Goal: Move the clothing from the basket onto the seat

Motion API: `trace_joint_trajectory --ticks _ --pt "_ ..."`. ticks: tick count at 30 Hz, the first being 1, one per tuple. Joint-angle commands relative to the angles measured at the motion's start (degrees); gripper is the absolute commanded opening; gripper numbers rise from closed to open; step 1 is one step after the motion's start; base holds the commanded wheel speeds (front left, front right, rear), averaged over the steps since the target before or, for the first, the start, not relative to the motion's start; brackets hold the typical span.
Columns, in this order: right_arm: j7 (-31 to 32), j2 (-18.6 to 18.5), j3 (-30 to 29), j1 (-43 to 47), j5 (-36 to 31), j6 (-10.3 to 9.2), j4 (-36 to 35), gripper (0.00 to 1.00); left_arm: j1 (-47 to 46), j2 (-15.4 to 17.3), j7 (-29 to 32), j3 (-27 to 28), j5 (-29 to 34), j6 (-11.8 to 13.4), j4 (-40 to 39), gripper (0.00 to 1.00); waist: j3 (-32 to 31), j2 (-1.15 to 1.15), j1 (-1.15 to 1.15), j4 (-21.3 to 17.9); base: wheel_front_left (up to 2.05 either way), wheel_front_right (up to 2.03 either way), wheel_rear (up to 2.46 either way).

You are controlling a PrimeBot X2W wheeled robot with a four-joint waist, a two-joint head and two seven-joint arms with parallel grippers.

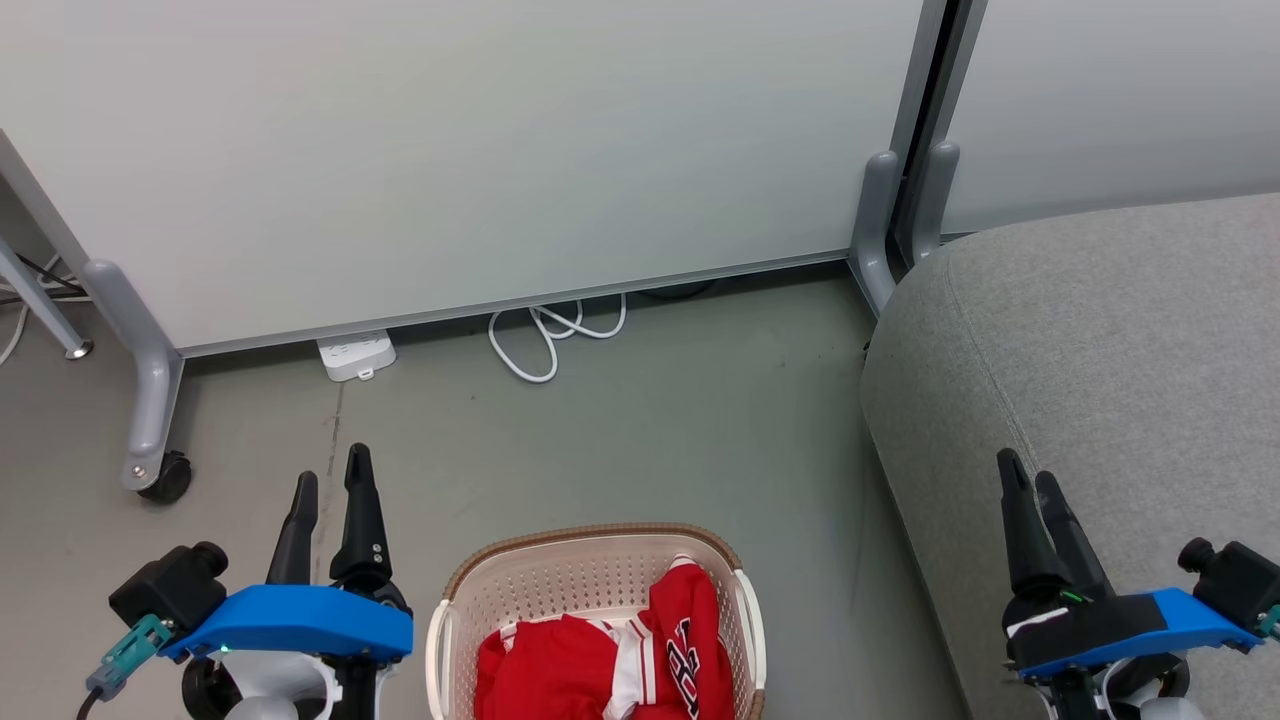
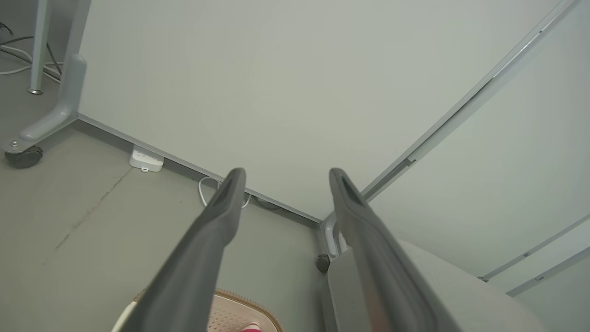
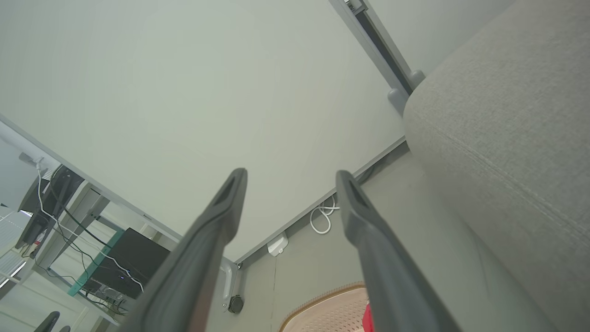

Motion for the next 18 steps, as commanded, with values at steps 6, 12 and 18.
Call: trace_joint_trajectory --ticks 6,12,18 --pt "-1.4 -0.4 0.7 -0.9 -5.4 0.09 -0.1 1.0 -1.3 0.9 -1.4 -1.5 5.3 0.7 -0.2 1.0 -0.3 0.0 0.0 0.1 0.0 0.0 0.0" --pt "-2.5 -0.4 0.9 -0.6 -10.4 0.1 0.7 1.0 -1.2 1.4 -2.6 -3.0 9.9 1.0 0.9 1.0 -0.6 0.0 0.0 0.2 0.0 0.0 0.0" --pt "-3.3 -0.4 1.2 -0.6 -13.7 0.11 1.1 1.0 -1.5 1.7 -3.4 -3.8 13.1 1.3 1.5 1.0 -0.7 0.0 0.0 0.3 0.0 0.0 0.0"
